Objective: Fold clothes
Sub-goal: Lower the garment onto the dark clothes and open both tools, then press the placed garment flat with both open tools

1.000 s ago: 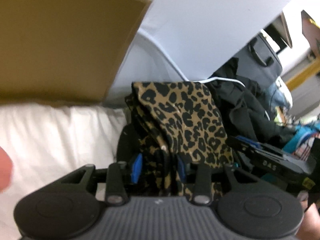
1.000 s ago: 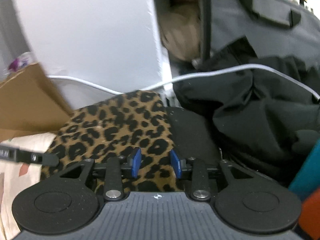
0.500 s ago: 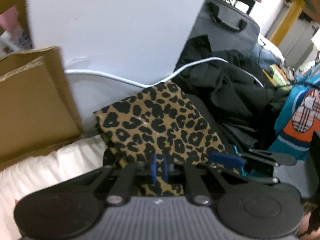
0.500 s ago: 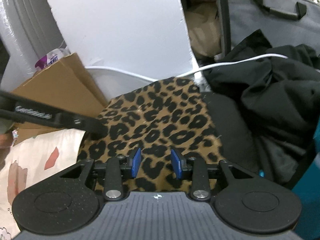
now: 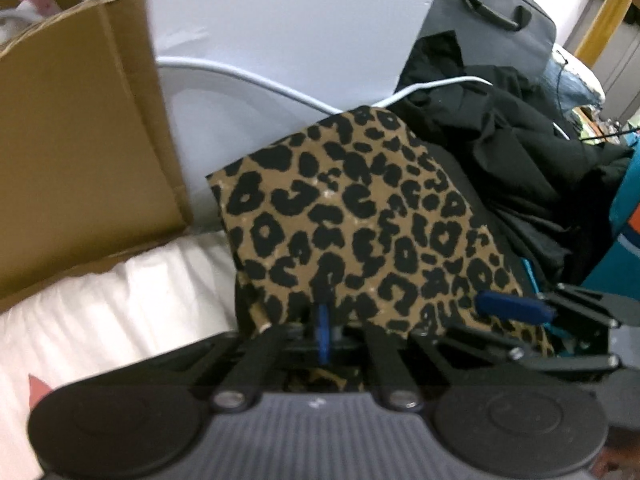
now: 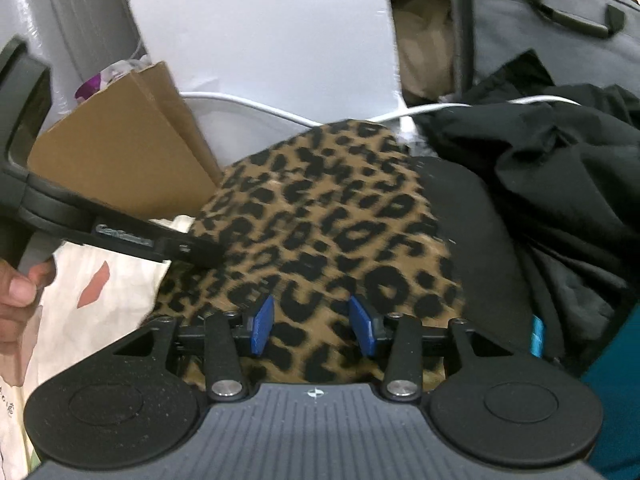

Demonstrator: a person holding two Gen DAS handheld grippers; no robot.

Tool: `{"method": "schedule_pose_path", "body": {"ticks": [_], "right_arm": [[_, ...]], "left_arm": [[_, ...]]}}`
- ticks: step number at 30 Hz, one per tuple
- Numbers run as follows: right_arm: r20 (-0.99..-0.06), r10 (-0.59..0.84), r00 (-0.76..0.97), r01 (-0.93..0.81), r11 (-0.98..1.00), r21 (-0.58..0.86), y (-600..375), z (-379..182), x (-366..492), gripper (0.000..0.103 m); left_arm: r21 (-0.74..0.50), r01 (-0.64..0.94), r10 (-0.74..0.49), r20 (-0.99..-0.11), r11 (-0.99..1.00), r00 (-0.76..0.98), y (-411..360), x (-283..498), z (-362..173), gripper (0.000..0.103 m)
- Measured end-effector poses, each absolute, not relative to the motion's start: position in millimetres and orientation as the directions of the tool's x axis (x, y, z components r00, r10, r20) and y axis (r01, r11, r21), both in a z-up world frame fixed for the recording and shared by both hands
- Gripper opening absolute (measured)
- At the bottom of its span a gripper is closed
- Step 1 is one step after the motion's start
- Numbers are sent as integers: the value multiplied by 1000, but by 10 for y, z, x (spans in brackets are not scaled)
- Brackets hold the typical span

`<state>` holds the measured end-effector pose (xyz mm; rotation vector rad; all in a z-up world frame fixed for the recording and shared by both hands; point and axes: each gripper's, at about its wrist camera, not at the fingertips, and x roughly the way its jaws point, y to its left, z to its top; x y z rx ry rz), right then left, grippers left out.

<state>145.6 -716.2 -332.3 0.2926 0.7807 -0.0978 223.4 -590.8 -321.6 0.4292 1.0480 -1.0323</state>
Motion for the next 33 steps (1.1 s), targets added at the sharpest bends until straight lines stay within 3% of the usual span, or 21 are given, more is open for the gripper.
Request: {"method": "schedule_pose_path", "body": {"ticks": [10,19,33], "right_arm": [[-744,-13,668,299,920,252,-7455,-3432,955,51],[-699,-56,712,348,894,283,-7308,-3259,694,51],[-741,-70,668,440,840,317,-6985,-3557,537,50]], "left_arm": [[-75,909,-500,-852,409,155,-5793,2018,-3004,4],[-124,937,-586,-804,327,98,-5713,1774,-2809,5],[-171,882,-536,-838,439,105,-5405,1555,-3282,7]]}}
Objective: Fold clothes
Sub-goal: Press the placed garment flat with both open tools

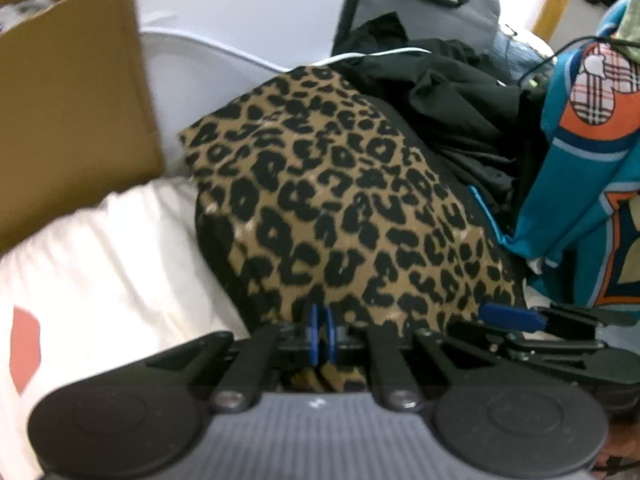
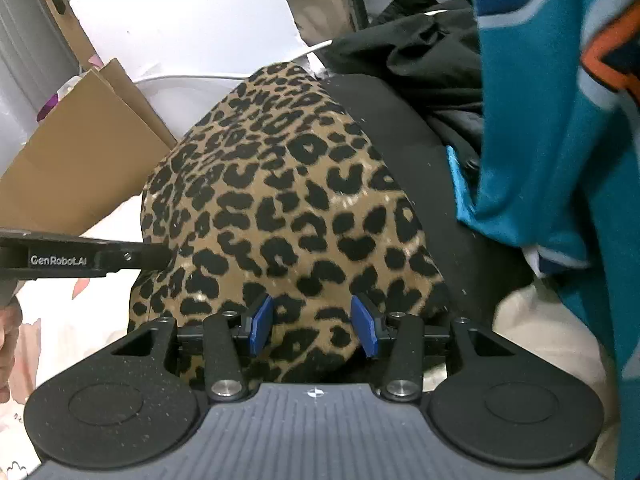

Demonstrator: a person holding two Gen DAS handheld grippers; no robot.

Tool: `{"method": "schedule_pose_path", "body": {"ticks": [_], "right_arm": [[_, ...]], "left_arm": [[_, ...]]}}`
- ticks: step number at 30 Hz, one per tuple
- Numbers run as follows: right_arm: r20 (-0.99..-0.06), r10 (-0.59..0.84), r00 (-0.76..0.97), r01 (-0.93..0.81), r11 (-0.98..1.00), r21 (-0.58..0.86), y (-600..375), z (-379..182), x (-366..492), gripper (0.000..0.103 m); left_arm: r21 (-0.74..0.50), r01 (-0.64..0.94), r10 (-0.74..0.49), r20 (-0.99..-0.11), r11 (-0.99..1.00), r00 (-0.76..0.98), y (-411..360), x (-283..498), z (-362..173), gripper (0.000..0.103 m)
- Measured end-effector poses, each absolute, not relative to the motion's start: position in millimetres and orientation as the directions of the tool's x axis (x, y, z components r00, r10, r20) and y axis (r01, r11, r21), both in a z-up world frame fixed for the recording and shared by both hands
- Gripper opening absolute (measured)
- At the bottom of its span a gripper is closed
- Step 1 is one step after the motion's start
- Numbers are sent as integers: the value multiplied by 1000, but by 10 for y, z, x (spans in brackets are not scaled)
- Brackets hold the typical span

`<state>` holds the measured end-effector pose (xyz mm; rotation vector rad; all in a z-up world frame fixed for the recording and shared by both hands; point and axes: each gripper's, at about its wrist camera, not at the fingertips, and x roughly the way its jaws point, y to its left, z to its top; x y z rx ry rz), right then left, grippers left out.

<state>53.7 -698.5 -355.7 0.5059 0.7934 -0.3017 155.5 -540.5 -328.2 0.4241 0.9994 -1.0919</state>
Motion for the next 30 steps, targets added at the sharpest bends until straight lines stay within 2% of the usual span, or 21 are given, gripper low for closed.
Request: {"method": "schedule_pose_path", "body": {"ticks": [4,7,9,14,22,23,27,28,29,30], "right_arm": [[-759,-65,648,448,838,311,-6957,-3572,446,50],[-765,-67,641,451,839,304,-6923,-3551,391,50],[-770,-64,635,459,833,310,-6915,-3542,355,50],[-779,-45,625,465,823,325,-6858,-3564,275,48],[-795,50,605,459,794,399,-6769,-3660,191,48],[-797,69,600,450,795,408,-6750,-3680,190,43],[-808,117,578,417,808,416,-6678,-3728,200,36],[-808,123,576,412,810,417,-6668,-3727,203,33],[-807,130,577,408,810,422,-6664,-3718,200,31],[-805,134,578,404,810,425,-6660,-3705,195,31]], "left_arm": [[-172,877,-521,-848,448,100,-5280,1525,-3312,7],[-235,849,-538,-840,473,67,-5132,1518,-3317,11],[-271,833,-557,-829,482,53,-5041,1498,-3323,20],[-312,810,-565,-825,496,28,-4884,1397,-3398,32],[-394,764,-548,-834,510,-65,-4749,1203,-3678,34],[-400,758,-540,-838,515,-76,-4744,1181,-3722,35],[-433,723,-529,-841,539,-109,-4690,1116,-3854,36],[-447,713,-537,-836,540,-117,-4671,1101,-3874,34],[-455,708,-540,-832,540,-122,-4664,1089,-3881,27],[-459,705,-541,-831,540,-127,-4659,1076,-3885,23]]}}
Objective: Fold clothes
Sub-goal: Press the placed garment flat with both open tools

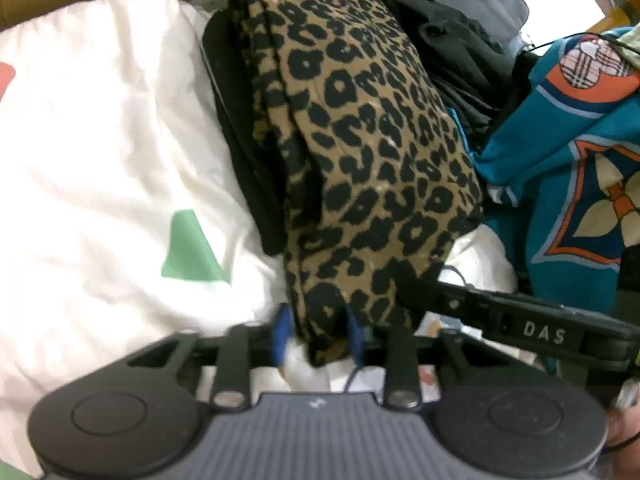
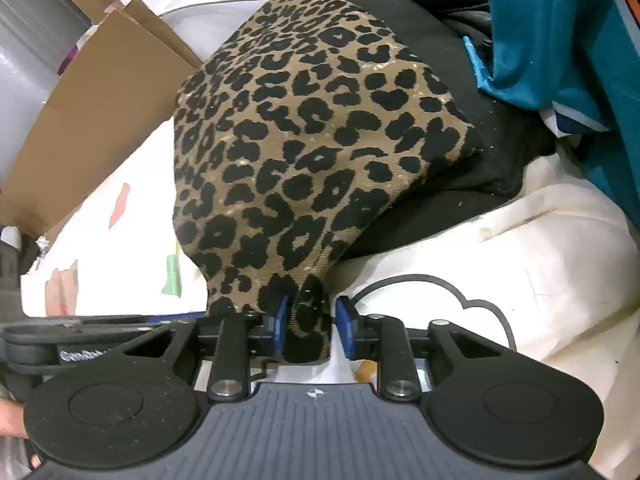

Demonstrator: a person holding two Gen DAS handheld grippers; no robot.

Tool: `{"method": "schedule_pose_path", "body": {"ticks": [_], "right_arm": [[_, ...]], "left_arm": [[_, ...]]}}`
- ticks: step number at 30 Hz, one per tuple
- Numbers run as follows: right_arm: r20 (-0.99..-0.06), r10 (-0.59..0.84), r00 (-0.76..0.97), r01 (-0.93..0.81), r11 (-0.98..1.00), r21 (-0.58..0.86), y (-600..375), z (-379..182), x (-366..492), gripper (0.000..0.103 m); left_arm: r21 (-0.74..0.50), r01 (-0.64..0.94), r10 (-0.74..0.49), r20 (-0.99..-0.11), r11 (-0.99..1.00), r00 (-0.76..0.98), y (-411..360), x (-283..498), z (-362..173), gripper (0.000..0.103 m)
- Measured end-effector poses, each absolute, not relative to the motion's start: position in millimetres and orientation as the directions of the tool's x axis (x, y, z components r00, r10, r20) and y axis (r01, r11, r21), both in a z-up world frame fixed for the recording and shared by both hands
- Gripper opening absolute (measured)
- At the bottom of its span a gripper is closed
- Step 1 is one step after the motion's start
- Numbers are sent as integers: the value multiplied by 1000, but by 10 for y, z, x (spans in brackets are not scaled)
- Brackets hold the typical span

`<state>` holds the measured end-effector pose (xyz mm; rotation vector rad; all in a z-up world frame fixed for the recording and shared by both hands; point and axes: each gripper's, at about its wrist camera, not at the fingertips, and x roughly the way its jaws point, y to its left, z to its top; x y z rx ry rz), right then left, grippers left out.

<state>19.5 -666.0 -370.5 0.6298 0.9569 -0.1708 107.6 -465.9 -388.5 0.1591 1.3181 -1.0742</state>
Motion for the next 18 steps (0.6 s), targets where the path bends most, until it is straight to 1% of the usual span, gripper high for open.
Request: {"method": "schedule_pose_path", "body": {"ticks": [1,2,3,5,9,11,13,18], "right_arm": [[-805,134,578,401,813,423,-6651,-3692,189,31],[-806,132,577,396,818,417,-6638,-3682,180,31],[-808,131,574,392,823,412,-6625,-3674,172,31],[-812,141,567,381,829,410,-6600,-3682,157,21],[-820,141,554,383,832,402,-6598,-3700,126,18],[-821,136,555,381,835,396,-6593,-3701,105,9],[-824,128,551,377,843,383,-6588,-3700,88,6],[-836,127,534,407,828,386,-6580,-3739,49,6]], "left_arm": [[-455,708,-541,-832,540,-121,-4654,1060,-3877,20],[-451,711,-541,-833,540,-117,-4648,1045,-3870,12],[-456,706,-543,-831,542,-120,-4636,1037,-3867,11],[-469,694,-547,-827,547,-128,-4604,1025,-3862,9],[-481,683,-553,-822,550,-133,-4545,980,-3830,9],[-473,689,-548,-826,549,-131,-4543,954,-3830,8],[-465,692,-535,-834,552,-133,-4541,950,-3842,8],[-424,721,-489,-862,549,-134,-4578,959,-3817,8]]}}
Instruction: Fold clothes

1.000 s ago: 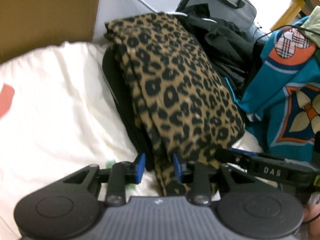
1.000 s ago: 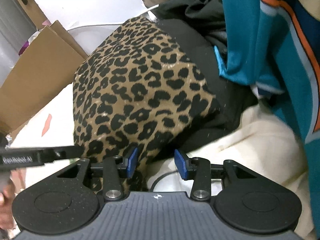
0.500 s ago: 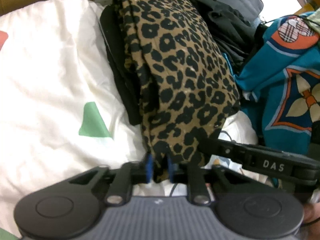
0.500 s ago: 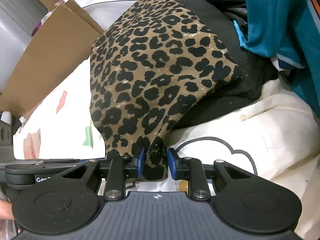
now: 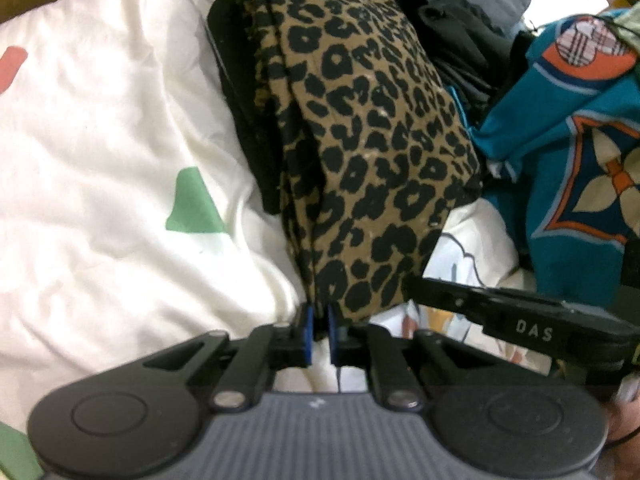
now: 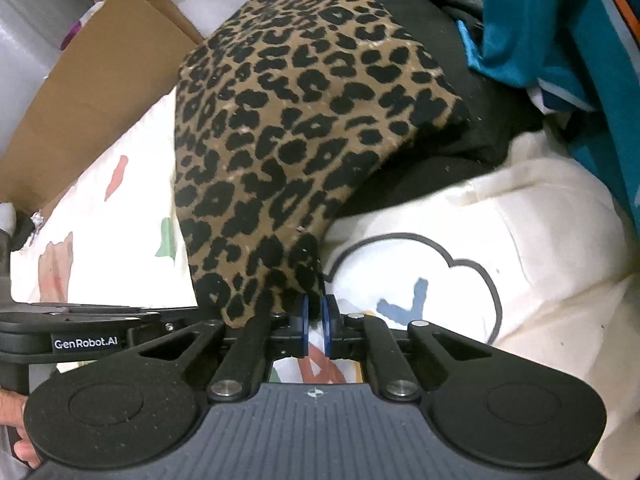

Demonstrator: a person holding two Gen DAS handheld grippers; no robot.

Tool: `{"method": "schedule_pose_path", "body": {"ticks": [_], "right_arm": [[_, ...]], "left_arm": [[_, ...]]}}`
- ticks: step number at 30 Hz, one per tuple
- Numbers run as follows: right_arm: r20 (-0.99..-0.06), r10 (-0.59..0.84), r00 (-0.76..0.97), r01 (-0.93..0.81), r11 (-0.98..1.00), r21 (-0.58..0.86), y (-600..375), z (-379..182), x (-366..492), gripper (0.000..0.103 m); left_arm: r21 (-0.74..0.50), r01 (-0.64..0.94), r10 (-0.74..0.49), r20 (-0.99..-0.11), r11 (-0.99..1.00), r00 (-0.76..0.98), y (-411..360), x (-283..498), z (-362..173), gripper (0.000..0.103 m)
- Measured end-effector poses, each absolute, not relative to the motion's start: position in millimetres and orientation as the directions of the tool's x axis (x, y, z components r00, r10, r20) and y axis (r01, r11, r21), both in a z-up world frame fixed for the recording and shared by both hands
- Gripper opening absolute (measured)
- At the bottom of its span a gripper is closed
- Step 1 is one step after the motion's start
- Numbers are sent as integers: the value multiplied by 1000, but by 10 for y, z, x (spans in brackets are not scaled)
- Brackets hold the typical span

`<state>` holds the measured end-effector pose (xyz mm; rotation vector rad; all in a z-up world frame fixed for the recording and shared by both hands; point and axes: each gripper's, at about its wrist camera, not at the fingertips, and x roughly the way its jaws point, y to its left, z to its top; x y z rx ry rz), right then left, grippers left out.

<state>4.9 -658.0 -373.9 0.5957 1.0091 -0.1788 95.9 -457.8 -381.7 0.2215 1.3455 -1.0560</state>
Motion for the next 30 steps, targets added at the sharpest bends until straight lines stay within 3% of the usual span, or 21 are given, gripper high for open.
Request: {"method": "schedule_pose_path", "body": {"ticks": [7,13,16,24,27,30], "right_arm": [[-828,88,553,444,810,382,-6592,-3649,-78,8],[-814,65,577,448,809,381,-6601,-3447,-64,8],[-809,38,587,447,818,362,-6588,-3305,-23,10],[-790,-6,613,449,825,342,-6603,-2827,73,47],[-790,-9,613,453,823,342,-6549,-2641,74,56],[-786,-23,618,447,833,328,-6486,-2419,73,72]], "left_arm": [[-410,724,-452,-879,554,-152,-4558,962,-3649,9],[-370,727,-450,-888,579,-93,-4498,1050,-3338,17],[-356,727,-443,-893,587,-79,-4496,1082,-3204,29],[-328,677,-431,-902,659,-17,-4304,1128,-2852,63],[-337,664,-429,-903,667,-26,-4204,1167,-2676,69],[-311,665,-431,-902,679,18,-4094,1224,-2402,75]]}}
